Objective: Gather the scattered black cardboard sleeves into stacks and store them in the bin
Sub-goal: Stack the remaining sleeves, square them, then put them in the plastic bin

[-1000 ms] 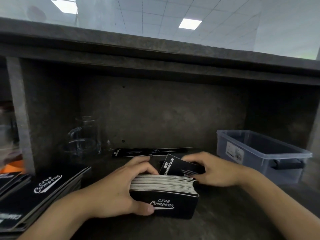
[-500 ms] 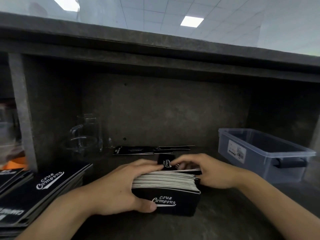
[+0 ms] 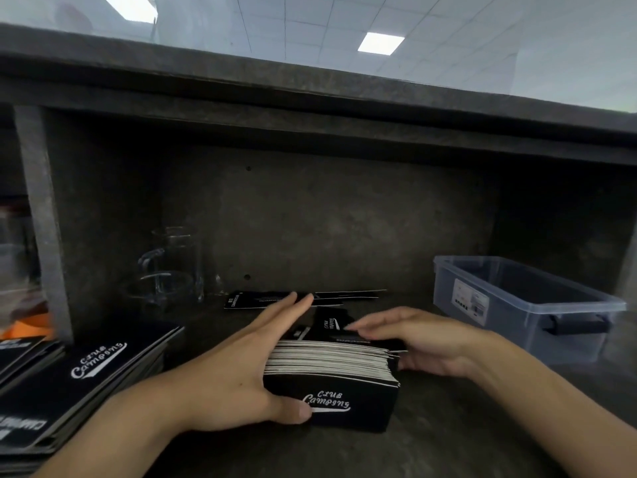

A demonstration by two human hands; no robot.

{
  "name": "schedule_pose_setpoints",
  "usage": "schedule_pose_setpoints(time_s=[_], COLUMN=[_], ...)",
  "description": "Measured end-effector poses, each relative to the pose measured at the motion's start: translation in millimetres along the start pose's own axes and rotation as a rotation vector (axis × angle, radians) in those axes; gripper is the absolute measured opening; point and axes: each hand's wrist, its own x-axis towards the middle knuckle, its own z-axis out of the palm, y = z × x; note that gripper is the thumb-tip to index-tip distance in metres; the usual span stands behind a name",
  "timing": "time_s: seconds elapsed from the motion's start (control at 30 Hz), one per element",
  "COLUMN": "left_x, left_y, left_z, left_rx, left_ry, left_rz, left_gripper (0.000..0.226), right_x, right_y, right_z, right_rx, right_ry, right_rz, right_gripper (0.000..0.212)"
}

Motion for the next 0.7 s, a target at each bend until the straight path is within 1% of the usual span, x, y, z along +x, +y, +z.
schedule_pose_setpoints(time_s=[0.07, 0.13, 0.17, 0.2, 0.23, 0.27, 0.3, 0.33, 0.37, 0.4, 0.43, 0.53, 0.57, 0.63, 0.7], left_x=[0, 1, 0, 0, -1, -1, -2, -2, -3, -3, -2, -2, -2, -1, -2], left_y=[2, 4, 6, 7, 10, 11, 11, 10, 9, 8, 7, 4, 4, 4, 4], left_z=[0, -2, -3, -3, -4, -4, -4, -5, -5, -6, -7, -6, -6, -4, -4], left_rx=[0.016, 0.009, -0.015, -0.026, -0.024, -0.015, -0.010, 0.002, 0.016, 0.038, 0.057, 0.093, 0.099, 0.110, 0.100], left_ry=[0.019, 0.012, 0.005, 0.002, 0.011, 0.021, 0.041, 0.059, 0.074, 0.083, 0.087, 0.039, 0.036, 0.050, 0.057], left_rz=[0.033, 0.048, 0.045, 0.043, 0.047, 0.051, 0.045, 0.032, 0.022, 0.019, 0.023, -0.003, -0.008, -0.004, -0.002], left_gripper=[0.110, 0.082, 0.068, 0.060, 0.059, 0.064, 0.072, 0.078, 0.082, 0.084, 0.085, 0.081, 0.081, 0.081, 0.081], right_x=[0, -2, -6, -9, -10, -9, -6, -1, 5, 8, 11, 22, 25, 34, 35], right_y=[0, -1, -4, -7, -8, -8, -7, -4, 1, 5, 12, 28, 31, 33, 25], right_z=[9, 14, 18, 22, 22, 20, 15, 7, -2, -9, -14, -15, -10, -4, -5], right_rx=[0.009, -0.031, -0.105, -0.196, -0.289, -0.378, -0.467, -0.563, -0.656, -0.717, -0.781, -1.054, -1.114, -1.182, -1.199], right_ry=[-0.031, -0.088, -0.083, -0.035, 0.039, 0.143, 0.252, 0.344, 0.404, 0.407, 0.367, 0.174, 0.118, 0.092, 0.118], right_rz=[0.035, 0.032, 0.026, 0.016, -0.019, -0.085, -0.197, -0.321, -0.407, -0.446, -0.453, -0.463, -0.457, -0.433, -0.422], right_gripper=[0.030, 0.038, 0.041, 0.042, 0.044, 0.046, 0.044, 0.037, 0.027, 0.023, 0.028, 0.054, 0.058, 0.057, 0.050])
